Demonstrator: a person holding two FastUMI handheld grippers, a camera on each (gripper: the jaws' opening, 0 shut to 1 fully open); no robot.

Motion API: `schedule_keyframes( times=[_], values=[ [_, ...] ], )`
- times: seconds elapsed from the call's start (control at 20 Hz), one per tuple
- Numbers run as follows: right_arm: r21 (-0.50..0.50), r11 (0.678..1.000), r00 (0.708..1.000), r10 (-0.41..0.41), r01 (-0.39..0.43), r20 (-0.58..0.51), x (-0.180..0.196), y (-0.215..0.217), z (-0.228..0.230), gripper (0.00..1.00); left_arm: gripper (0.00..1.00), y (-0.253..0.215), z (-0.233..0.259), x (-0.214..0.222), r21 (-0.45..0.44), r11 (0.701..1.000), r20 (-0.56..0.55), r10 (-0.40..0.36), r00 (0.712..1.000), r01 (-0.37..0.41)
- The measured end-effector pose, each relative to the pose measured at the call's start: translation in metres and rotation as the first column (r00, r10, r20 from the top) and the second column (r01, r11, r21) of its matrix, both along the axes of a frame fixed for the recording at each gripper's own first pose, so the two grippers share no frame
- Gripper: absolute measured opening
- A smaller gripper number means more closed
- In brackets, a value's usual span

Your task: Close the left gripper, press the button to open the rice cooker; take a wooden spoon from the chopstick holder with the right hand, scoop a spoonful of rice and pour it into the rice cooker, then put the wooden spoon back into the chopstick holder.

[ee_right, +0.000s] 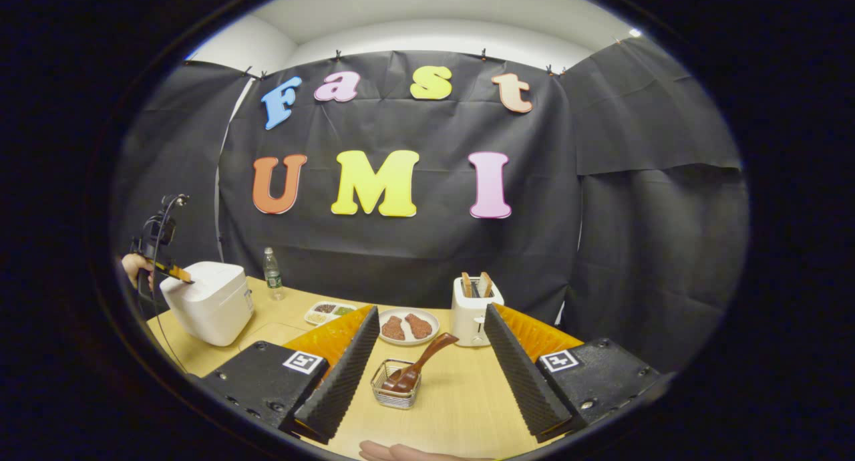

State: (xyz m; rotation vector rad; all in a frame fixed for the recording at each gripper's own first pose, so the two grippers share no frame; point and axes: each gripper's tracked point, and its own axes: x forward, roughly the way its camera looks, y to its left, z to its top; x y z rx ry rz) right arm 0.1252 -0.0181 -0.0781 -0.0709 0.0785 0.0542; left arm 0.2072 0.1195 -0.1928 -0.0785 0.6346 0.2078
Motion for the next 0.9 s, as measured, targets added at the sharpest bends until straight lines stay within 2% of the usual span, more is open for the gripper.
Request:
schedule_keyframes(
  times=[0.2, 0.45, 0.65, 0.8, 0.85, 0.9],
  values=[
    [-0.014, 1.0, 1.0, -0.004, 0.004, -0.012, -0.002, -0.007, -0.001, 1.0, 0.0, 0.001, 0.002, 0.001, -0.017, 1.0, 0.019, 0.004, 1.0, -0.003],
    [-0.049, 0.998, 0.999, -0.035, 0.036, 0.018, -0.009, -0.017, 0.021, 0.99, 0.0, 0.005, 0.039, 0.006, -0.009, 1.0, 0.098, 0.021, 0.995, -0.02],
    [-0.038, 0.998, 0.998, -0.057, 0.058, 0.024, -0.012, -0.023, 0.037, 1.0, 0.0, 0.01, 0.085, 0.02, -0.009, 0.999, 0.211, 0.032, 0.977, -0.03],
    [-0.024, 0.997, 0.997, -0.077, 0.078, 0.025, -0.01, -0.029, 0.045, 1.0, 0.01, 0.009, 0.107, 0.025, -0.048, 0.999, 0.289, 0.033, 0.957, -0.02],
    [-0.024, 0.996, 0.996, -0.081, 0.082, 0.028, -0.01, -0.031, 0.045, 1.0, 0.06, 0.008, 0.117, 0.024, -0.051, 0.999, 0.32, 0.025, 0.947, -0.009],
    [-0.023, 0.996, 0.996, -0.082, 0.083, 0.031, -0.009, -0.032, 0.044, 1.0, 0.16, 0.008, 0.125, 0.021, -0.051, 0.999, 0.343, 0.022, 0.939, -0.005]
  ],
)
